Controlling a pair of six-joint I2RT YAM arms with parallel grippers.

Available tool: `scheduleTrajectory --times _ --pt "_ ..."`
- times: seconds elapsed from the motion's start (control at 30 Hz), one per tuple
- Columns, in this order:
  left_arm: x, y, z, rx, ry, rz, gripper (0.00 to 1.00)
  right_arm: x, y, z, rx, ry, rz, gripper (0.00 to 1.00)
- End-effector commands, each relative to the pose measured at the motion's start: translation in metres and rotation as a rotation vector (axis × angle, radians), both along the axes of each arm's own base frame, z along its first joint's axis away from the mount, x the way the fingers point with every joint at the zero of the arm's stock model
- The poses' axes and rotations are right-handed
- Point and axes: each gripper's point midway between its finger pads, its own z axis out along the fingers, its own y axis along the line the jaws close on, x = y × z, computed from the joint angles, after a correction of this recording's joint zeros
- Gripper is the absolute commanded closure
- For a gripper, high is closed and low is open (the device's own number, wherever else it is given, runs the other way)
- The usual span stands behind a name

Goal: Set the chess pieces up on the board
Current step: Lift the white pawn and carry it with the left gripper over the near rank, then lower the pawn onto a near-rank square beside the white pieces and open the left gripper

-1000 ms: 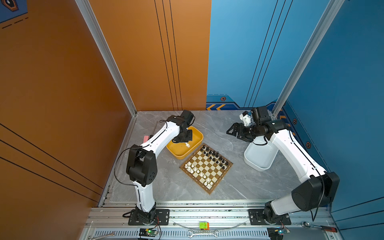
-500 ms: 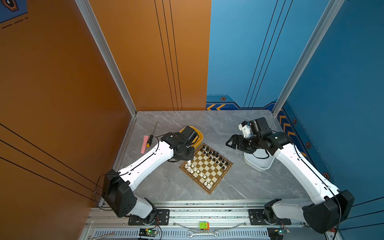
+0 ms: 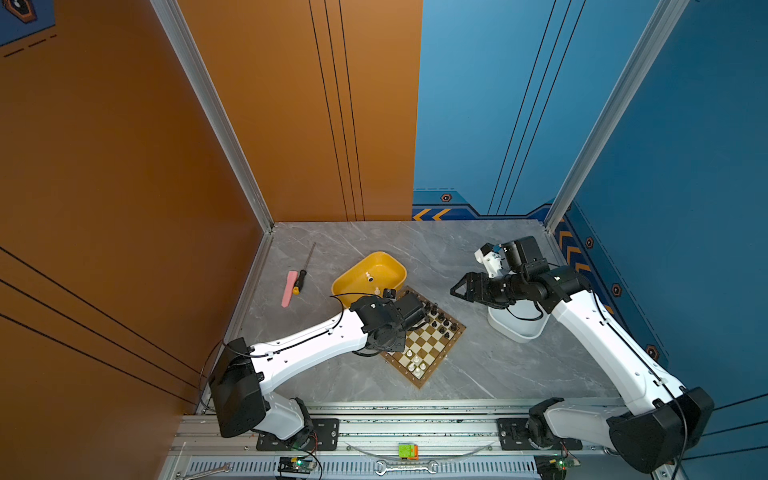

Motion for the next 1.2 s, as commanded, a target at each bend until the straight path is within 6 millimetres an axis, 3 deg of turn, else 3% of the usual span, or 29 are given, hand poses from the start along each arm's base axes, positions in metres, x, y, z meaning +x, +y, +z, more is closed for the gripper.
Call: scheduleTrajectory --times 0.0,0.27,1.17 --pt "-0.001 0.006 -0.011 0.068 -0.023 0.043 0.89 -0.016 -0.008 -0.002 0.010 0.017 0.021 0.15" --pt "0.001 -0.006 -0.029 0.148 -0.011 0.001 0.89 -0.025 -0.021 -0.002 -0.005 0.005 0.000 0.15" --pt "0.016 -0.031 -0.061 0.244 0.000 -0.077 0.85 -0.017 -0.042 -0.003 -0.033 -0.004 -0.074 0.15"
